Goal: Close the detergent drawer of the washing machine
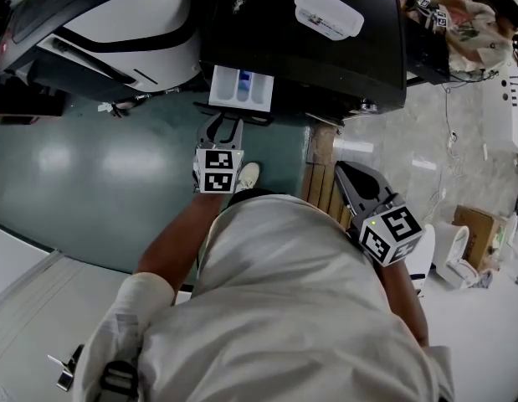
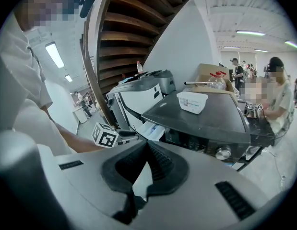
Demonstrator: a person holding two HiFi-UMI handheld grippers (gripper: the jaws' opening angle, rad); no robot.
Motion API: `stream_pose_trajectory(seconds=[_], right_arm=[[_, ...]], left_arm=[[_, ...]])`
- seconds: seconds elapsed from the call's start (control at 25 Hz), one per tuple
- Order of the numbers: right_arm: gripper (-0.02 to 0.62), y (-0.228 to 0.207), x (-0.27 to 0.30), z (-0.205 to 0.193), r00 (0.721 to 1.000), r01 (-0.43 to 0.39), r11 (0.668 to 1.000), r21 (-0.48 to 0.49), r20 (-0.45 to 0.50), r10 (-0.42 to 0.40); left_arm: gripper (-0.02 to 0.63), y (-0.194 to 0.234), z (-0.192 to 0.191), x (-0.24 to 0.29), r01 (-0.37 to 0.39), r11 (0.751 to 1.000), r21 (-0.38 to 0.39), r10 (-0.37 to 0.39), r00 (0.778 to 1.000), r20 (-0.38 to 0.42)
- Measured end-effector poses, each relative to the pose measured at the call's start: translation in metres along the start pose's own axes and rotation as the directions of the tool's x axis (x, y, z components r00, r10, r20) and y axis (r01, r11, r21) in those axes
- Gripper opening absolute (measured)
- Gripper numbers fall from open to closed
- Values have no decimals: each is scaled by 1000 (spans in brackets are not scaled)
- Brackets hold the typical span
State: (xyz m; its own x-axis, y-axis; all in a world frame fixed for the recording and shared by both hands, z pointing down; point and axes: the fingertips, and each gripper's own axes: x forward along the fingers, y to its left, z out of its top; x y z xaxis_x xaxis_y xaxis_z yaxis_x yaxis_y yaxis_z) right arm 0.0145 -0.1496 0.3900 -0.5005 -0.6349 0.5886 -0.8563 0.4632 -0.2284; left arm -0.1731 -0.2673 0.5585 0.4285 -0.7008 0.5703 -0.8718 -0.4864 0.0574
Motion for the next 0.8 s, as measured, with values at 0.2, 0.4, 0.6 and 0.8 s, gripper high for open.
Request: stream_pose_trajectory(seconds=[0.2,0.4,0.6,0.8], right_arm=[[4,-5,-4,-1,1000,29,999,13,6,-29],[5,-7,-7,-3,999,49,998,33,8,-49],[4,-10,-7,-3,998,65,997,45,9,-65],[3,-12,-7,-3,997,73,996,53,12,-74]], left_arm=[[146,5,6,8,-1,1000,4,1,1000,5],[146,8,12,17,4,1000,18,-4,1000,5],[145,10,16,22,7,1000,17,-7,1000,7],[140,12,20,27,8,1000,24,-8,1000,8]])
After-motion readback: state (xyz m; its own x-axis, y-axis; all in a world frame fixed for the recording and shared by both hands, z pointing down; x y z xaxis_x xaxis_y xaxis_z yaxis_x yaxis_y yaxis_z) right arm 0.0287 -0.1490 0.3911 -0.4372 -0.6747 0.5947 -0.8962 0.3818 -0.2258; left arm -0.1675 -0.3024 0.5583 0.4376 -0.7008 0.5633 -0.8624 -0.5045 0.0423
